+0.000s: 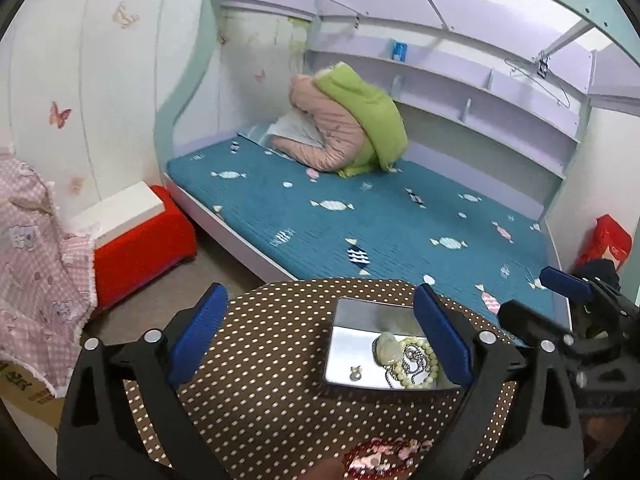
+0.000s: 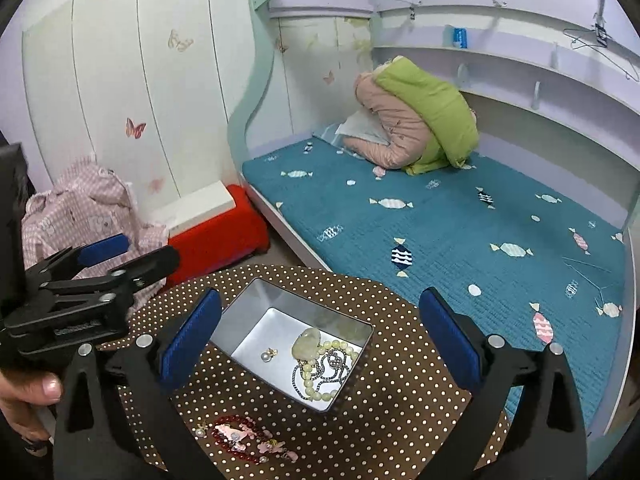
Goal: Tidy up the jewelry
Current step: 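Withdraw both tools from the box toward the red bead bracelet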
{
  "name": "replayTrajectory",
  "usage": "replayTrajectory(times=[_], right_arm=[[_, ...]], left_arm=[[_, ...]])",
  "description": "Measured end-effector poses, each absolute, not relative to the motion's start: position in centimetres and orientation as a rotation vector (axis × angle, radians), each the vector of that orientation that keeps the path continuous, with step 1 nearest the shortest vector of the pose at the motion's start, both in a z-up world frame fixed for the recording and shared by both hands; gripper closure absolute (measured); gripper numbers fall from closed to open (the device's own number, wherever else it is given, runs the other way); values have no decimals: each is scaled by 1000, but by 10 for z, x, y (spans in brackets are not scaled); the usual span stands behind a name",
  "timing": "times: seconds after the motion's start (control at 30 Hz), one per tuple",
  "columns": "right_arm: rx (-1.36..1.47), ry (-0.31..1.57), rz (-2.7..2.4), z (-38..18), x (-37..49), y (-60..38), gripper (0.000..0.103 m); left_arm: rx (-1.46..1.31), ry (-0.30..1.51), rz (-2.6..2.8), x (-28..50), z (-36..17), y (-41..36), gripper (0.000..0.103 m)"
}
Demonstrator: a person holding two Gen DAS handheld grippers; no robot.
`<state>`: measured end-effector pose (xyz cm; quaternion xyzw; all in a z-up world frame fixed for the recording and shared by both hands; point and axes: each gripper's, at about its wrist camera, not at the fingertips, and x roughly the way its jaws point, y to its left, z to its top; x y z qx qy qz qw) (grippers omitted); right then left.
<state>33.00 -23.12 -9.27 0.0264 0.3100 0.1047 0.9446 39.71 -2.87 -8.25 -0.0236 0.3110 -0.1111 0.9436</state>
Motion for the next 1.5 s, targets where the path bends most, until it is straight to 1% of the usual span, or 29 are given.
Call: replayTrajectory(times=[0.37, 0.93, 1.1, 1.23, 1.5], right_arm=[[97, 534, 176, -65, 278, -248, 8], [85, 482, 161, -57, 198, -252, 8], [57, 503, 150, -72, 181, -244, 8], [50, 565, 167, -99, 174, -235, 8], [23, 665, 186, -137, 177, -219, 8]], left_arm=[[-77, 551, -153, 325, -58, 3, 7], [-45, 529, -68, 239, -61, 8, 7], [-33, 516, -40, 219, -62, 11, 7], [-34, 536, -29, 207, -73, 14, 7], [-24, 612, -17, 202, -108, 14, 7]])
